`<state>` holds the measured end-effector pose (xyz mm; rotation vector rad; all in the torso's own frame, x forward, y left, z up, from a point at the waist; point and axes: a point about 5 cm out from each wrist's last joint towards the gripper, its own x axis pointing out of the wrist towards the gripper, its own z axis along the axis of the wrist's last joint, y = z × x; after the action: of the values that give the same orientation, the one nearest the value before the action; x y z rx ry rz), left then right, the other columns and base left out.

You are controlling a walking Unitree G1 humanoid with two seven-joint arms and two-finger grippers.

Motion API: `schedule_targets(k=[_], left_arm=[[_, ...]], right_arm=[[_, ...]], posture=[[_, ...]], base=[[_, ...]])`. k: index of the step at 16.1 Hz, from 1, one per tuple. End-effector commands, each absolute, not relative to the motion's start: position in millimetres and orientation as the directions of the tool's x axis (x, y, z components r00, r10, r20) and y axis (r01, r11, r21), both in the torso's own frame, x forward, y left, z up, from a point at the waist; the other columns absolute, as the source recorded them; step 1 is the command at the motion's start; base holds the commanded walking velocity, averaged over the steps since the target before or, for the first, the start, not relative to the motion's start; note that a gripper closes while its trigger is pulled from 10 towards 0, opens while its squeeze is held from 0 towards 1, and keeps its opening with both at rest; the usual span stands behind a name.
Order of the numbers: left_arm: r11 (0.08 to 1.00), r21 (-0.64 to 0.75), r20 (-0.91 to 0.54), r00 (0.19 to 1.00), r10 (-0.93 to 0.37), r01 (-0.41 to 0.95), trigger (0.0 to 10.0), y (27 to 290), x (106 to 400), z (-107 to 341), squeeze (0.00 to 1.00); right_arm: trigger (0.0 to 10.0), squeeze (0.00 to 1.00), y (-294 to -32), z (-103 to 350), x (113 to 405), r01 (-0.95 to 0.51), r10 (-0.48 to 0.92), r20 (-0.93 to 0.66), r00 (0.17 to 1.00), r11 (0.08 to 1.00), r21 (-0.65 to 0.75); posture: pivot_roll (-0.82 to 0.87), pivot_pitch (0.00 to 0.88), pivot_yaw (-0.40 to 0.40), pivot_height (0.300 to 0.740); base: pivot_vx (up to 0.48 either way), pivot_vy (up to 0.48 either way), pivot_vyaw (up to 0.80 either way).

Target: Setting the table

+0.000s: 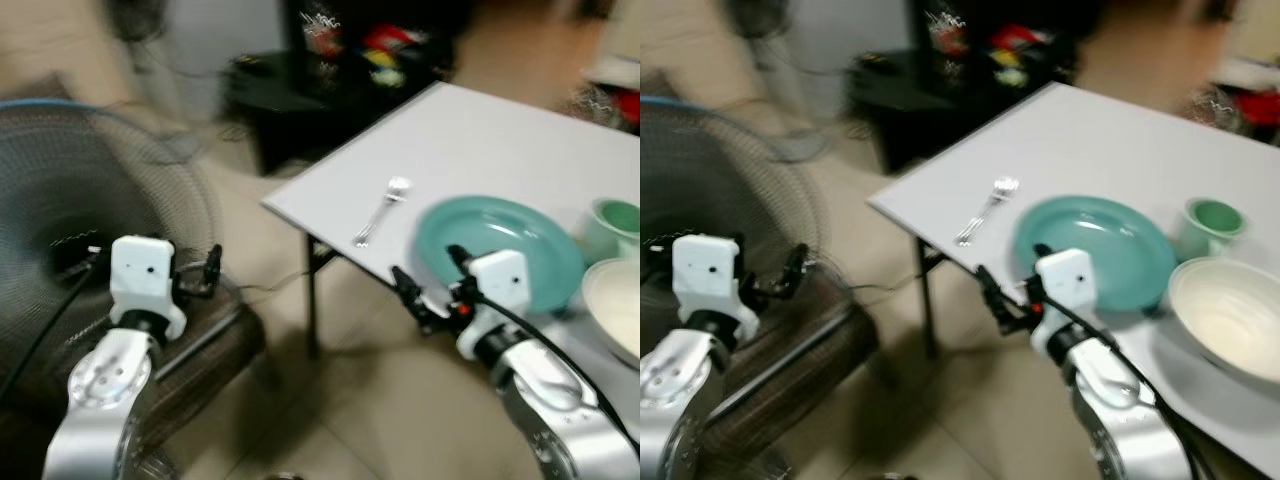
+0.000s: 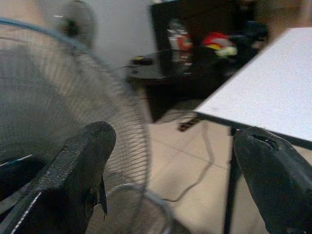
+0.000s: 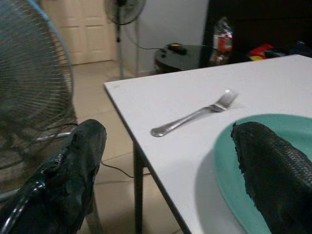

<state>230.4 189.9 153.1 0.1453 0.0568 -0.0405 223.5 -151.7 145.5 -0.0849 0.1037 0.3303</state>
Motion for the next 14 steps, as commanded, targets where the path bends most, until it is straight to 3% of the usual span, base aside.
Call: schedule_targets(k=[1, 7, 9, 14], left_arm=[[0.986, 0.162, -0.036, 0.999, -0.035, 0.041, 10.0, 189, 235, 160, 0.0], [0.992, 0.124, -0.056, 0.998, -0.028, 0.035, 10.0, 183, 233, 155, 0.0], [0.992, 0.121, -0.067, 0.997, 0.028, -0.019, 10.0, 190, 231, 152, 0.0], [0.99, 0.139, -0.043, 0.999, -0.012, 0.018, 10.0, 184, 227, 159, 0.0]], right_arm=[[10.0, 1.0, -151, 152, 228, -0.315, 0.31, -0.083, 0.947, 0.948, -0.054], [10.0, 1.0, -150, 150, 229, -0.348, 0.34, -0.113, 0.934, 0.936, -0.059], [10.0, 1.0, -149, 146, 231, -0.358, 0.347, -0.141, 0.927, 0.931, -0.067], [10.0, 1.0, -142, 149, 234, -0.386, 0.382, -0.128, 0.915, 0.922, -0.006]], posture=[[-0.03, 0.0, 0.089, 0.74], [-0.03, 0.0, 0.051, 0.74], [-0.02, 0.0, 0.056, 0.74], [-0.01, 0.0, 0.048, 0.74]], base=[[0.0, 0.0, 0.8], [0.0, 0.0, 0.8], [0.0, 0.0, 0.8], [0.0, 0.0, 0.8]])
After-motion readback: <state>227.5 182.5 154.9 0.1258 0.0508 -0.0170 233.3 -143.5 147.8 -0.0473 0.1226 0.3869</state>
